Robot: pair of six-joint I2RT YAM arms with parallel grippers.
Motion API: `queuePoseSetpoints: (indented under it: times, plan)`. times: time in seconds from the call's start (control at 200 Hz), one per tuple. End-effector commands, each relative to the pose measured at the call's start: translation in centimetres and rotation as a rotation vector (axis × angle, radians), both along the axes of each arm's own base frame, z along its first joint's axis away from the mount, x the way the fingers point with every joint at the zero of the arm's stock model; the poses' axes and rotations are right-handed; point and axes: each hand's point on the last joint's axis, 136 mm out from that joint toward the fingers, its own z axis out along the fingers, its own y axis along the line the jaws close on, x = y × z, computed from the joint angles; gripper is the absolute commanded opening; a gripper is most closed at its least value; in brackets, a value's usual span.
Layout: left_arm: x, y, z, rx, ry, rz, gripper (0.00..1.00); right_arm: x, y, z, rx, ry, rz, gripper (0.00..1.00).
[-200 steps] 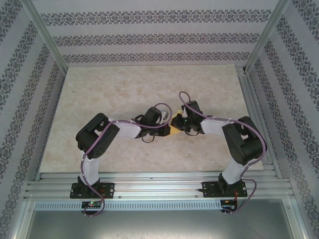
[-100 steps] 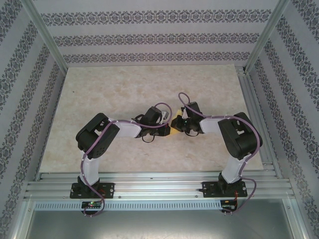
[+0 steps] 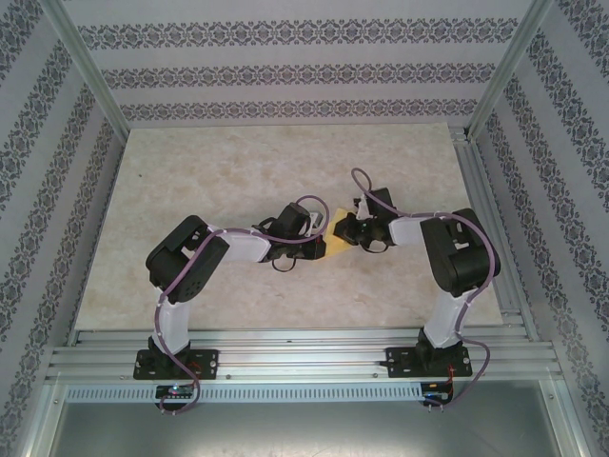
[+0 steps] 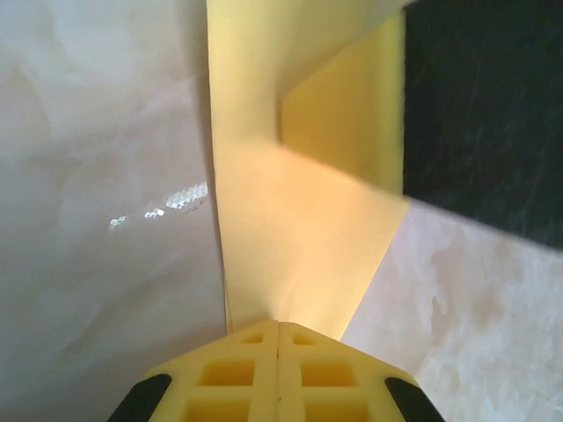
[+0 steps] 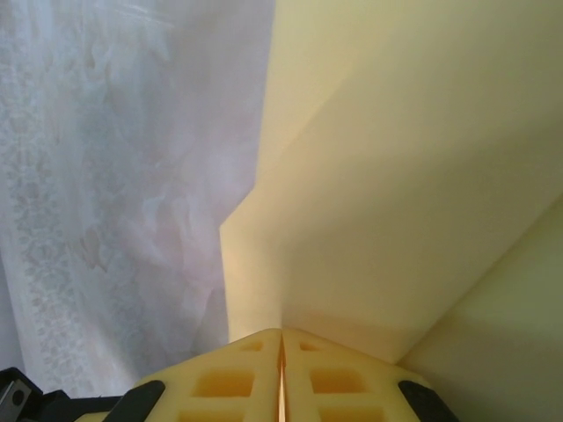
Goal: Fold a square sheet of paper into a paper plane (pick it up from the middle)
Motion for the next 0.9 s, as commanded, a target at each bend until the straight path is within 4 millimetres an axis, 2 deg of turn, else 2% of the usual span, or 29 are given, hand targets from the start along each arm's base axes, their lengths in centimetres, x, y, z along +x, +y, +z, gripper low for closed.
queuePoseSetpoints:
  times: [0.0, 0.485, 0.624, 0.779, 0.894]
  plan:
    - [-4.4, 4.6, -7.0, 0.244, 0.194, 0.009, 0.03, 2.2, -4.1, -1.7, -0.133, -0.018, -0.090, 0.10]
    - [-4.5, 4.5, -6.8, 0.242, 0.195, -0.001, 0.03, 5.8, -9.6, -1.1, -0.122, -0.036, -0.234, 0.12]
    - [-4.5, 4.5, -6.8, 0.243, 0.194, -0.002, 0.03, 6.5, -10.2, -0.5, -0.106, -0.040, -0.259, 0.13]
    - [-4.5, 4.3, -6.6, 0.240, 0.186, -0.008, 0.03, 7.4, -11.1, 1.4, -0.137, -0.077, -0.287, 0.14]
    - [-4.5, 4.2, -6.3, 0.235, 0.178, -0.017, 0.03, 7.7, -10.9, 4.1, -0.126, -0.134, -0.282, 0.15]
